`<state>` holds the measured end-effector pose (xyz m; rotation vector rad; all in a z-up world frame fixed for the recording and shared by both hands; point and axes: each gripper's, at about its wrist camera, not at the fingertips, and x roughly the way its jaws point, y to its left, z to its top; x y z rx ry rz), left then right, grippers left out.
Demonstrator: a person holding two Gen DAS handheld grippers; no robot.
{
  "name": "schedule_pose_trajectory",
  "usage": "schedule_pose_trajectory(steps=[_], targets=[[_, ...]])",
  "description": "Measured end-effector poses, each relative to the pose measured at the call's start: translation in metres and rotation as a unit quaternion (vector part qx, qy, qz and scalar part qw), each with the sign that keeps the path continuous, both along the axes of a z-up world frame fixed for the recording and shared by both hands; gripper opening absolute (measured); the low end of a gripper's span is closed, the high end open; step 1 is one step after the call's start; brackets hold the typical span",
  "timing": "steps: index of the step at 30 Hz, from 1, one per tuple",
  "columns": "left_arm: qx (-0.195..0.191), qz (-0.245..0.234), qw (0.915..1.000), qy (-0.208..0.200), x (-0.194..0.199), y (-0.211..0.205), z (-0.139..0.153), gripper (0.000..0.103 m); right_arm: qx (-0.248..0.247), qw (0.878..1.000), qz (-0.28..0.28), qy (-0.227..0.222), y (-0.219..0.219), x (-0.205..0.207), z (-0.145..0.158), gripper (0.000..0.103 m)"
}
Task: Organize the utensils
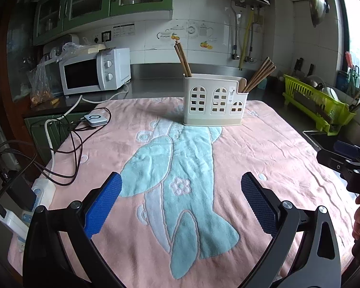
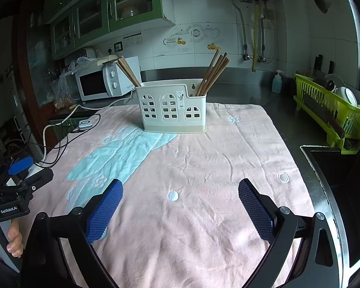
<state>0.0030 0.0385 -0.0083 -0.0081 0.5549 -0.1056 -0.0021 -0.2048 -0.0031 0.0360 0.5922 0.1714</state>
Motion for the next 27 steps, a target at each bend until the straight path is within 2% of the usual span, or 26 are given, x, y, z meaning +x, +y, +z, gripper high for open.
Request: schedule_pose_trajectory(steps=[27], targets=[[-0.004,0.003,1.0,0.006,0.0002,0.0025,-0.0036,0.098,-0.005,1.0,0.005,0.001,0.0054,0.0007,-0.0019,0.094]])
